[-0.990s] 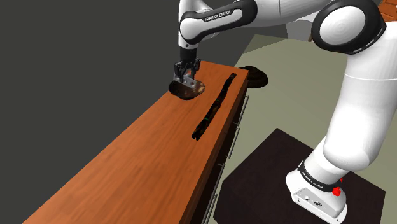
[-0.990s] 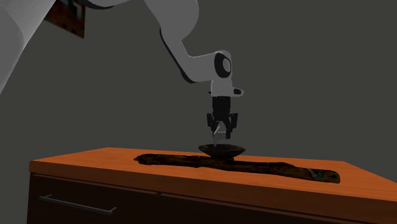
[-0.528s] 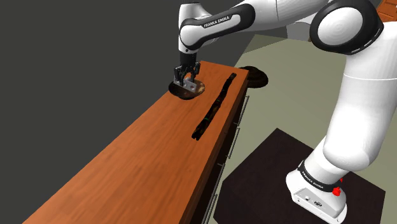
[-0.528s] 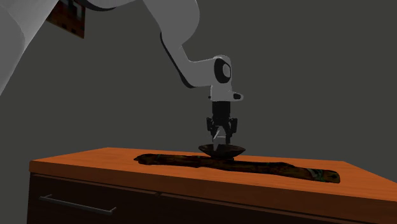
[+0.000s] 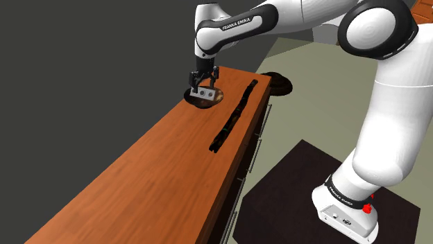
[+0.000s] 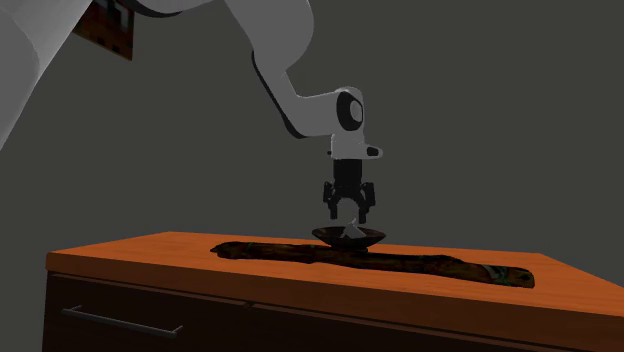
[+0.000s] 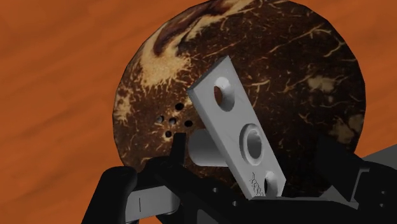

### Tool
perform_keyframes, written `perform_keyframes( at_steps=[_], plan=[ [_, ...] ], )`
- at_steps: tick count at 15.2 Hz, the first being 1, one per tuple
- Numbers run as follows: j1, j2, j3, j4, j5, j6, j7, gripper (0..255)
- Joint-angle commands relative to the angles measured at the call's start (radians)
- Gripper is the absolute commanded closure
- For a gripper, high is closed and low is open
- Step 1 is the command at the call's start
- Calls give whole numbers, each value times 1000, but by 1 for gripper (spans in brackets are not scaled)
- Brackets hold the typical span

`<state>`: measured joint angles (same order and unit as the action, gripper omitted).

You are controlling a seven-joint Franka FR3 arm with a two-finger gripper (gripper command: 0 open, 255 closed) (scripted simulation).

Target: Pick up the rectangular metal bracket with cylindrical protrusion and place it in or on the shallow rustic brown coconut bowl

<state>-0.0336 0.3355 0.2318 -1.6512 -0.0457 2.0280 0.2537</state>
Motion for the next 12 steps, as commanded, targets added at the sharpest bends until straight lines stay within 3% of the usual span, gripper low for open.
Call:
perform_keyframes(
  at_steps=[1, 5, 12],
  plan=[
    [0, 0, 0, 0, 0, 0, 0, 0],
    [-3, -32, 3, 82, 9, -114, -6, 0],
    [-3, -32, 3, 82, 9, -114, -6, 0]
  ],
)
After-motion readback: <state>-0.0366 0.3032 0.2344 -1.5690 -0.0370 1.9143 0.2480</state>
